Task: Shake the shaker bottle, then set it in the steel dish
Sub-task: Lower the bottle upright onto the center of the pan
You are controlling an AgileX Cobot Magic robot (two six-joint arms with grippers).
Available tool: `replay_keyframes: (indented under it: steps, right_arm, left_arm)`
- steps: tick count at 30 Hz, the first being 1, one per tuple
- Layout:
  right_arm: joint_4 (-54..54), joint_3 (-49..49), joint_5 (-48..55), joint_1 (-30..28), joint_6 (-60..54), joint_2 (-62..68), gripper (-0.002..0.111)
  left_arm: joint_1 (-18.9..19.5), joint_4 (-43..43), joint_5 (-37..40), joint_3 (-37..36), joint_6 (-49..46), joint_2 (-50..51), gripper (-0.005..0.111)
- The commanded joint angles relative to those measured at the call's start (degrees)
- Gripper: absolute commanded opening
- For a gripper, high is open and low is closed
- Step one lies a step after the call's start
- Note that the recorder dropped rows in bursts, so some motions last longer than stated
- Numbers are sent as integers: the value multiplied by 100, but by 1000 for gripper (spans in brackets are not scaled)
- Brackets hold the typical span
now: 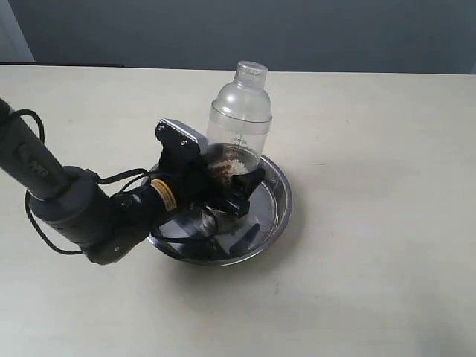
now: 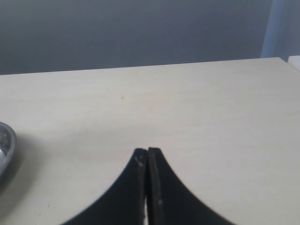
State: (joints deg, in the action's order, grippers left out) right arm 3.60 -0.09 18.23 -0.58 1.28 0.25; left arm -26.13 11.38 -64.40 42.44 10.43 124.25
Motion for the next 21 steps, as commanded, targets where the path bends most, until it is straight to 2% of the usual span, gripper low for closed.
replay_keyframes:
  steps: [1,5,14,21]
  right_arm:
    - [-5,9,-65,8,-14,-25,-1]
    - [-5,9,-65,8,-14,-25,-1]
    - [-5,9,-65,8,-14,-25,-1]
    - [-5,9,-65,8,-14,-25,-1]
  left_arm:
    - [205,402,435,-26,138,49,78]
    - [347,791,409,-26,163,49,81]
    - [558,1509,279,-26,313,49,96]
    - [897,2360,201,-26,736,49,99]
